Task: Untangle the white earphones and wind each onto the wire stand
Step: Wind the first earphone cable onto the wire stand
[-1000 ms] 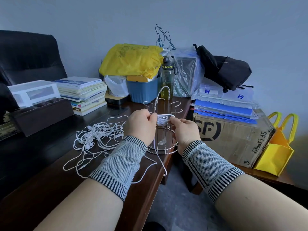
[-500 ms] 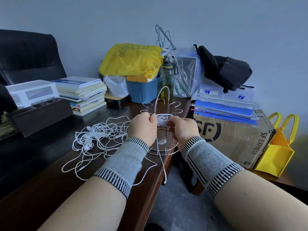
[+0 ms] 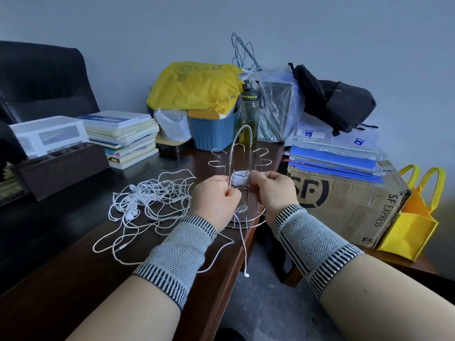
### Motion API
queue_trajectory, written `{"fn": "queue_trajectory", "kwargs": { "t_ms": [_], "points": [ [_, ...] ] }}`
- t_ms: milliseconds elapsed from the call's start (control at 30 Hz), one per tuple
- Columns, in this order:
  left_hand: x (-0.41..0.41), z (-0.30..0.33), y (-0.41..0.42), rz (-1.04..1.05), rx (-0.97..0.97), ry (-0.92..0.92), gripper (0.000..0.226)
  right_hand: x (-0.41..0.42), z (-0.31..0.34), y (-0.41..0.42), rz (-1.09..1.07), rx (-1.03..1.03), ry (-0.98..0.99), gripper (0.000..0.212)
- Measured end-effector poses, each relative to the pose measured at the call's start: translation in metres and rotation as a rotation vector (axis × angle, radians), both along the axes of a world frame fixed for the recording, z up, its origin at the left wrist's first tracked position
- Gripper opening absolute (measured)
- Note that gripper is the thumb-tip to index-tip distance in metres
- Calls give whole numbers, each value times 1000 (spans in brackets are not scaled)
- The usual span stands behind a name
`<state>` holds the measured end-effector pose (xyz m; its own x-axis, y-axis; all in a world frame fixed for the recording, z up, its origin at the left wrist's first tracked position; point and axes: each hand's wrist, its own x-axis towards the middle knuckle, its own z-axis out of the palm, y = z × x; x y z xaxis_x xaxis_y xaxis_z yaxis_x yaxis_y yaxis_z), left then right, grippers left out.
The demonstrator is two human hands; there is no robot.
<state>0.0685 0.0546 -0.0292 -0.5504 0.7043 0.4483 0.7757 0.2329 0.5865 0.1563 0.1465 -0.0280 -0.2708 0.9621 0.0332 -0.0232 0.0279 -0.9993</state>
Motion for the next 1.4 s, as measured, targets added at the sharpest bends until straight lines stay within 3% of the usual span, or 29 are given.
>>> {"fn": "queue_trajectory", "kwargs": {
  "t_ms": [100,267,333,533,633,767,867,933,1100,1233,1400],
  "points": [
    [-1,-4,1,-24,-9,16,53,6,-5,-5,14,112,49,14],
    [6,-7,-4,-80,-17,60,46,20,-17,-15,55,655,-138,39],
    [10,-6,-8,-91,-46,92,42,21,-23,-17,118,782,-178,42],
    [21,8,-22,-76,-262,206,14,16,-36,-10,138,954,-309,37],
    [20,11,-26,-58,-284,246,17,15,-37,-10,92,965,-302,22],
    [18,20,-35,-57,-132,232,23,17,-32,-12,74,819,-179,11],
    [12,25,-36,-36,-48,65,20,18,-23,-15,122,584,-46,19],
    [8,26,-33,-25,-18,-42,15,19,-15,-16,114,428,30,12],
    [7,21,-19,31,54,-161,21,12,-6,-14,67,88,166,18],
    [4,13,-4,115,46,-124,33,6,-1,-9,81,-34,169,23],
    [6,17,4,175,-26,-62,45,1,2,-2,69,-24,82,27]
  ]
}}
